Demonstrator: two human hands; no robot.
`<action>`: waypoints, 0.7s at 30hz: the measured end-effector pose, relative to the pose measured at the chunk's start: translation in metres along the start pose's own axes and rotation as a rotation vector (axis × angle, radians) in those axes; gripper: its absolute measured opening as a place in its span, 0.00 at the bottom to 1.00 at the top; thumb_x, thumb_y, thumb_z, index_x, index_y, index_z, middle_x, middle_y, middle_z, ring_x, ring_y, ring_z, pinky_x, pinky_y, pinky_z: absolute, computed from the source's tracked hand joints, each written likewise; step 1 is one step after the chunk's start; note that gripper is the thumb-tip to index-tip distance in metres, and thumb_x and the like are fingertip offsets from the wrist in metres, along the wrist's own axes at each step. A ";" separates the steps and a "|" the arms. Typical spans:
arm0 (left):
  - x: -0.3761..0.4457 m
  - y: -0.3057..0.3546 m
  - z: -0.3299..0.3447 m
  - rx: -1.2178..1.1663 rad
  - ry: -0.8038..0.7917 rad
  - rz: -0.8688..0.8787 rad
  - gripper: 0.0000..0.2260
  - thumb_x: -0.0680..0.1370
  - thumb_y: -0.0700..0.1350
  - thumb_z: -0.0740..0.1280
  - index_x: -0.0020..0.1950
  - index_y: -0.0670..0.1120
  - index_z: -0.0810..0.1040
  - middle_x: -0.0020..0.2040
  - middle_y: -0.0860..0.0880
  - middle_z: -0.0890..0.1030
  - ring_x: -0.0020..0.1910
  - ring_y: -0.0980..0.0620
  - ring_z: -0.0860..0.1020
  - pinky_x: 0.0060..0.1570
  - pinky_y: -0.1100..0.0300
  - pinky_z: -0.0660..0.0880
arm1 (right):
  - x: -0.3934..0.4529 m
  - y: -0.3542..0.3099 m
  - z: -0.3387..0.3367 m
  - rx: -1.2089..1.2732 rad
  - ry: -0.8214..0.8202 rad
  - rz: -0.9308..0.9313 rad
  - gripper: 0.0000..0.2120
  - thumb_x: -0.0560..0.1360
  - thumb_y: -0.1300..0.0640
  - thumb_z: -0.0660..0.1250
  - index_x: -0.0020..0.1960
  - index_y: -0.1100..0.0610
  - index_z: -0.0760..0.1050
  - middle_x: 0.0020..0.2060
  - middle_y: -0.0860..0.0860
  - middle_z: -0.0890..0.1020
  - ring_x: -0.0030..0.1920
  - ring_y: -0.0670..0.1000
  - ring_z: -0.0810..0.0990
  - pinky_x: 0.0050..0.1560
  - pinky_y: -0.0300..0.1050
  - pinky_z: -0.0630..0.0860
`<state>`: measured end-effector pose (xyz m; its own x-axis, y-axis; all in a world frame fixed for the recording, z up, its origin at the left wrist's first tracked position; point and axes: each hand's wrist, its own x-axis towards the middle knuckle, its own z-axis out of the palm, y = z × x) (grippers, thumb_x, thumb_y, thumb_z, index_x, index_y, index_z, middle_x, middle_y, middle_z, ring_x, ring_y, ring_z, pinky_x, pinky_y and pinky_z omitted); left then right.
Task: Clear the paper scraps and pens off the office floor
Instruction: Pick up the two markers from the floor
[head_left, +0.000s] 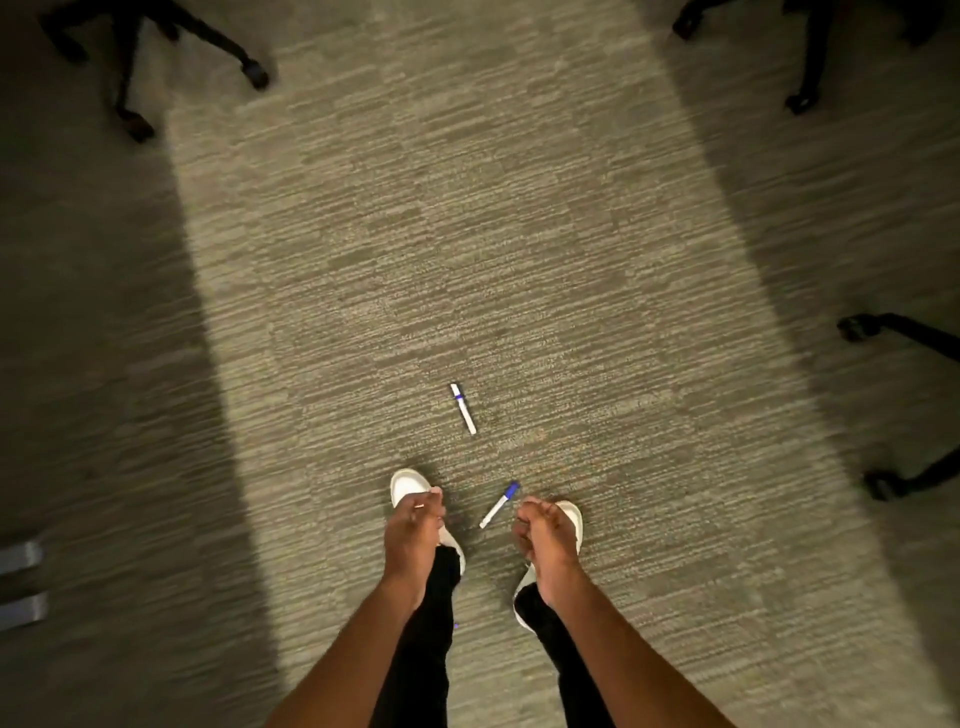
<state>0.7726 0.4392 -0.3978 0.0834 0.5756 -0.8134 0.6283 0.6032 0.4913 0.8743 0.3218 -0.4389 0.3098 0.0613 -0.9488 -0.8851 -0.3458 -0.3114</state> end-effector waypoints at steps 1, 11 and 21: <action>0.024 -0.003 0.006 0.050 0.001 0.005 0.07 0.79 0.47 0.66 0.44 0.44 0.79 0.47 0.38 0.83 0.45 0.42 0.79 0.51 0.47 0.75 | 0.021 0.007 0.006 0.016 0.026 0.014 0.05 0.76 0.64 0.65 0.45 0.56 0.76 0.31 0.49 0.76 0.27 0.44 0.74 0.23 0.35 0.67; 0.241 -0.057 0.070 0.498 0.075 0.130 0.07 0.76 0.43 0.65 0.39 0.44 0.79 0.31 0.51 0.79 0.30 0.52 0.75 0.32 0.62 0.69 | 0.219 0.098 0.057 -0.072 0.123 0.117 0.10 0.77 0.63 0.65 0.37 0.58 0.72 0.29 0.54 0.74 0.26 0.48 0.70 0.24 0.38 0.66; 0.396 -0.098 0.120 0.636 0.056 0.168 0.12 0.74 0.50 0.70 0.36 0.44 0.78 0.38 0.43 0.82 0.35 0.49 0.75 0.37 0.62 0.66 | 0.348 0.176 0.068 -0.292 0.312 0.147 0.13 0.73 0.59 0.70 0.54 0.66 0.76 0.48 0.64 0.83 0.43 0.56 0.79 0.45 0.46 0.72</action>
<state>0.8375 0.5418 -0.8057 0.1908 0.6714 -0.7161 0.9462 0.0685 0.3163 0.8029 0.3462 -0.8273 0.3177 -0.2782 -0.9065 -0.8064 -0.5822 -0.1039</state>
